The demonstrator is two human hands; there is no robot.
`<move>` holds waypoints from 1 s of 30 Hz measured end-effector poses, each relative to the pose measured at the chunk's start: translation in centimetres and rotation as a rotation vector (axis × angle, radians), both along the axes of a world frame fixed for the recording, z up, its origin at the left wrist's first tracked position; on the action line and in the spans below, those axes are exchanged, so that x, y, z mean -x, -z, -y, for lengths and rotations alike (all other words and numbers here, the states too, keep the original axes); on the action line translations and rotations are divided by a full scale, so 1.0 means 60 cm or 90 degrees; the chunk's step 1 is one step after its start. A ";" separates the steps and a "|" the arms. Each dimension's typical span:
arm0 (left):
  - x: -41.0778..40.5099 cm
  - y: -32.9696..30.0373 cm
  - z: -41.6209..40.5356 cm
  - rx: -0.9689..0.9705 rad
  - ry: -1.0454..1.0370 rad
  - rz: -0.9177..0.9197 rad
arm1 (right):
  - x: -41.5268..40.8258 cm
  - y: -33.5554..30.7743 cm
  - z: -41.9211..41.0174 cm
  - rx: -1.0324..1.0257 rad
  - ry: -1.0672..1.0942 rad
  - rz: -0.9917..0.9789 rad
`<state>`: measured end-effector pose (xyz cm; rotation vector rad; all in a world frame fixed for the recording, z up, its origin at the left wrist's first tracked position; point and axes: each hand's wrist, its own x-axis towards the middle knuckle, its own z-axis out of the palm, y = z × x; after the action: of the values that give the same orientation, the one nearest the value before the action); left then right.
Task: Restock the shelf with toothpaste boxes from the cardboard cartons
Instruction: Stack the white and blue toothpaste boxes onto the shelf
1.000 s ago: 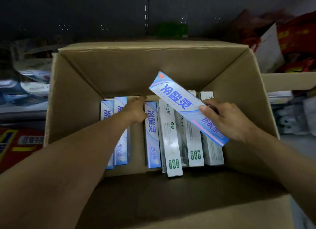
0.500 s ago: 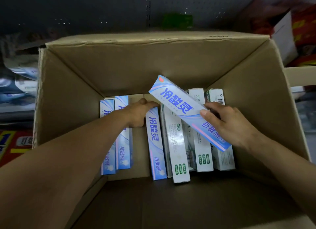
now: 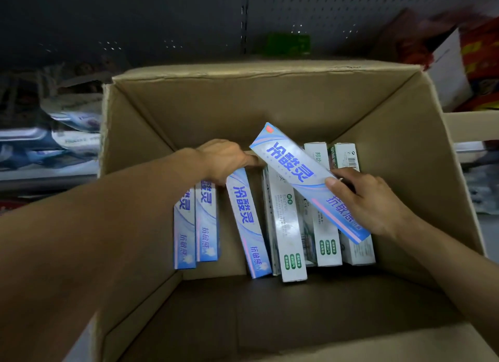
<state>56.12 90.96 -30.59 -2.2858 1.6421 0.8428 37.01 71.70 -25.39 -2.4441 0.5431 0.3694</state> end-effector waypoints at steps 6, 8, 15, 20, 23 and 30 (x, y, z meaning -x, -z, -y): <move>0.009 -0.051 -0.050 -0.094 0.037 0.041 | 0.006 -0.021 -0.020 -0.012 -0.007 -0.013; 0.015 -0.052 -0.071 -0.121 0.022 0.032 | 0.009 -0.025 -0.027 -0.005 -0.004 -0.028; 0.035 -0.117 -0.107 -0.095 -0.112 -0.032 | 0.028 -0.059 -0.027 0.011 0.027 -0.049; 0.027 -0.190 -0.133 -0.060 -0.196 -0.092 | 0.038 -0.112 -0.020 0.004 0.047 -0.024; 0.022 -0.233 -0.131 -0.027 -0.274 -0.161 | 0.043 -0.157 -0.010 0.021 0.059 0.009; 0.052 -0.202 -0.066 0.089 -0.474 -0.384 | 0.047 -0.197 0.027 0.067 0.077 0.068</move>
<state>53.02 94.94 -18.47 -2.9835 0.9733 1.7581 34.18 70.10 -13.60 -2.4996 0.6763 0.1632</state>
